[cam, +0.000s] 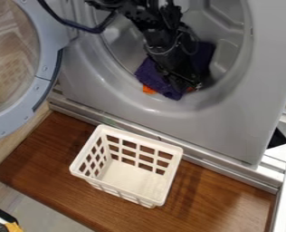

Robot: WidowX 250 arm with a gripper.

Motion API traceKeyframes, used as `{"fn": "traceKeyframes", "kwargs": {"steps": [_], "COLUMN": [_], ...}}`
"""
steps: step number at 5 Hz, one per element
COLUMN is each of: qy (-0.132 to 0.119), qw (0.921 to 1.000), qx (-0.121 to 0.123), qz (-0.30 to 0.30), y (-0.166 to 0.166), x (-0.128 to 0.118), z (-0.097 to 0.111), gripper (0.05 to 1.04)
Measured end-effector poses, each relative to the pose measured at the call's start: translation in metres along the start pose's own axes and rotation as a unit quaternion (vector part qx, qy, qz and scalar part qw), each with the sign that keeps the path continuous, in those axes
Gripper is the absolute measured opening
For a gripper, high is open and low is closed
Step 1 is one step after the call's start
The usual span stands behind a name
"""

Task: Moved the purple cloth from the washer to the basket

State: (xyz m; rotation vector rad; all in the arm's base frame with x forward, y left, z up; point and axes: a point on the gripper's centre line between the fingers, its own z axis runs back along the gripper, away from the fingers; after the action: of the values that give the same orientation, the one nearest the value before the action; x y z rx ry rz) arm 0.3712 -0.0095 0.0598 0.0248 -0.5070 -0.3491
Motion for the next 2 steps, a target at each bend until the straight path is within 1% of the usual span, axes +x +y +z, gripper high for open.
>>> {"fn": "traceKeyframes", "kwargs": {"steps": [1, 2], "qy": [0.015, -0.002], "qw": [0.9997, 0.9995], "qx": [0.019, 0.028], "qz": [0.000, 0.015], "y": [0.008, 0.013], "x": [0.003, 0.010], "z": [0.011, 0.043], "gripper": [0.211, 0.211]}}
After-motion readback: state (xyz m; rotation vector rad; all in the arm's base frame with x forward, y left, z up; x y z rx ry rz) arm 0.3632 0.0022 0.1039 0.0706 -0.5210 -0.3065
